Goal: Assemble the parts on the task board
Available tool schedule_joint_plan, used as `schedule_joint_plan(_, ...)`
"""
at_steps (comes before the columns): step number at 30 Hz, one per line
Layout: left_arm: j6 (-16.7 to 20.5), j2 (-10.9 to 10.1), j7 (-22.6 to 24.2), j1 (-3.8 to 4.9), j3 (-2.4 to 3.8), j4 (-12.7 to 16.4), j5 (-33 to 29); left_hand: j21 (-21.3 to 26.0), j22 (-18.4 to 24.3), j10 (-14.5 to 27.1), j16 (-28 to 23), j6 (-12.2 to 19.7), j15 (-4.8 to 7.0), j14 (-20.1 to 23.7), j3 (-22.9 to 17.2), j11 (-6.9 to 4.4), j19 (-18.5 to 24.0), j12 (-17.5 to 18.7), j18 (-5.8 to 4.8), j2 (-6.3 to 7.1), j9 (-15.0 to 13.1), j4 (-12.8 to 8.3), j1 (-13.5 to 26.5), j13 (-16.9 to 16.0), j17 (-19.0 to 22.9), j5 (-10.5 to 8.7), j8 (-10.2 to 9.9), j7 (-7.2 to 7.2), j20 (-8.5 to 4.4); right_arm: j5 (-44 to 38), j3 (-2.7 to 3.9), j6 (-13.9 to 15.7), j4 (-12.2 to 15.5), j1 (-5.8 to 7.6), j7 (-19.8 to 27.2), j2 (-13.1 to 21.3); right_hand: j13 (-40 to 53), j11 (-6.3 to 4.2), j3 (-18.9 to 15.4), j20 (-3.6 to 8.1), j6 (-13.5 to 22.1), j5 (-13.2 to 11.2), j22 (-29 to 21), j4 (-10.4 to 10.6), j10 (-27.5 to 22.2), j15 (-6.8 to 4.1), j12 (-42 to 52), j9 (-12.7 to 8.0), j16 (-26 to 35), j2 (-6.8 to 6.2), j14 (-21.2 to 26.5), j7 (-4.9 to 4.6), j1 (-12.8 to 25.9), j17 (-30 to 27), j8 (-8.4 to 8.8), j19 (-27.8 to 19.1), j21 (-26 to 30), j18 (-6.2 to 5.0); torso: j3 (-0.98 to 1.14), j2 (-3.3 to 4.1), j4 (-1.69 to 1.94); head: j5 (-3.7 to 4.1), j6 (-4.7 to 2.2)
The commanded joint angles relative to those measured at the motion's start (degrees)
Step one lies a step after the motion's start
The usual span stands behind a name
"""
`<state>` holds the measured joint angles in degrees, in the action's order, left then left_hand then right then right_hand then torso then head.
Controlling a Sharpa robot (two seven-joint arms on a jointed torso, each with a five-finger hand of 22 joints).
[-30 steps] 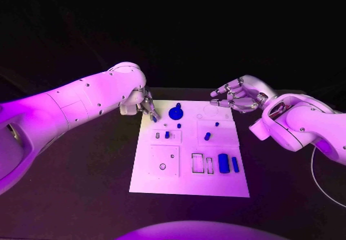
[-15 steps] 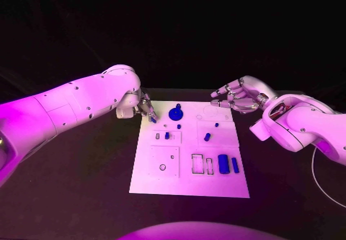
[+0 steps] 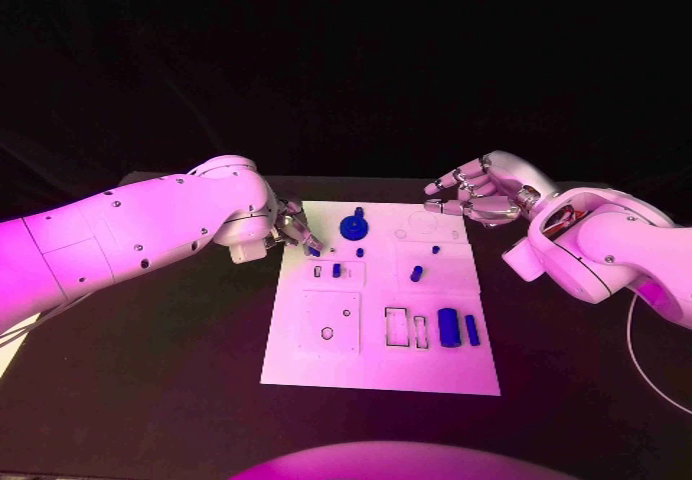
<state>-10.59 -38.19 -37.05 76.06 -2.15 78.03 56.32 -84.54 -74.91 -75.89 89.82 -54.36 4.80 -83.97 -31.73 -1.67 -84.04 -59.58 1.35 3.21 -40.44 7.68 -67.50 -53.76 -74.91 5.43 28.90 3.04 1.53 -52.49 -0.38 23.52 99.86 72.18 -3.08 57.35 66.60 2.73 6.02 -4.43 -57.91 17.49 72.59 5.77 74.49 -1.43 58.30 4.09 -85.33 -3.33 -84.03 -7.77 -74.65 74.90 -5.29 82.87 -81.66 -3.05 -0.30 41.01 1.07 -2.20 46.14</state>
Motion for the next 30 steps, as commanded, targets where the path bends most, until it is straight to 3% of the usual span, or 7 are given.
schedule_joint_plan(1,3.08,-0.5,2.55,-0.63,-0.01,1.35,1.24,0.01,-9.78,-0.47,0.18,-0.19,-0.04,-6.03,-7.97,0.09,-3.48,-0.28,0.24,0.04,-0.07,-7.66,0.47,-0.09,-15.09,0.23,0.32,-0.39,-0.24,-0.3,0.0,-1.01,-0.05,-0.01,-0.16,-0.07,0.07,-0.09,0.22,0.14,-0.45,-0.02,-0.05,-0.13,-0.17,-0.24,-0.02,-0.06,0.31,0.58,-4.42,0.03,-0.15,8.35,0.34,-0.4,0.39,-0.6,-0.06,-0.01,0.07,-0.1,0.19)
schedule_joint_plan(9,-1.07,-1.06,2.6,-1.93,-0.09,2.67,3.34,0.06,-9.76,-0.59,0.18,-0.35,-0.02,-6.03,-8.44,0.04,-3.47,-0.3,0.24,0.54,-0.04,-8.09,0.67,-0.08,-15.09,0.56,0.35,-0.47,-0.26,-0.3,-0.01,-1.18,-0.24,-0.02,-0.15,-0.28,0.07,-0.09,0.22,0.14,-0.45,-0.02,-0.05,-0.13,-0.17,-0.24,-0.02,-0.06,0.31,0.58,-4.42,0.03,-0.15,8.35,0.34,-0.4,0.39,-0.6,-0.07,0.13,-0.16,-0.4,0.35)
schedule_joint_plan(22,-5.44,-1.6,-0.19,-2.28,-0.09,3.44,5.32,0.05,-9.8,-0.75,0.18,-0.57,-0.01,-6.03,-8.83,0.0,-3.48,-0.4,0.24,0.85,0.01,-8.34,0.92,-0.19,-15.09,1.06,0.36,-0.51,-0.26,-0.3,-0.03,-1.22,-0.34,-0.04,-0.05,-0.35,0.07,-0.09,0.22,0.14,-0.45,-0.02,-0.05,-0.13,-0.17,-0.24,-0.02,-0.06,0.31,0.58,-4.42,0.03,-0.15,8.35,0.34,-0.4,0.39,-0.6,0.04,0.06,0.01,-0.53,0.72)
schedule_joint_plan(30,-7.62,-2.1,-0.67,-2.36,-0.09,3.53,5.57,0.04,-9.82,-0.85,0.18,-0.74,-0.01,-6.03,-9.12,-0.03,-3.48,-0.32,0.23,1.09,0.06,-8.58,1.05,-0.08,-15.09,1.43,0.36,-0.55,-0.26,-0.3,-0.04,-1.25,-0.33,-0.04,-0.01,-0.36,0.07,-0.09,0.22,0.14,-0.51,0.13,-0.09,-0.1,-0.15,-0.24,0.02,-0.05,0.35,0.61,-4.41,0.02,-0.11,8.3,0.34,-0.42,0.42,-0.61,0.05,0.14,-0.19,-0.86,0.89)
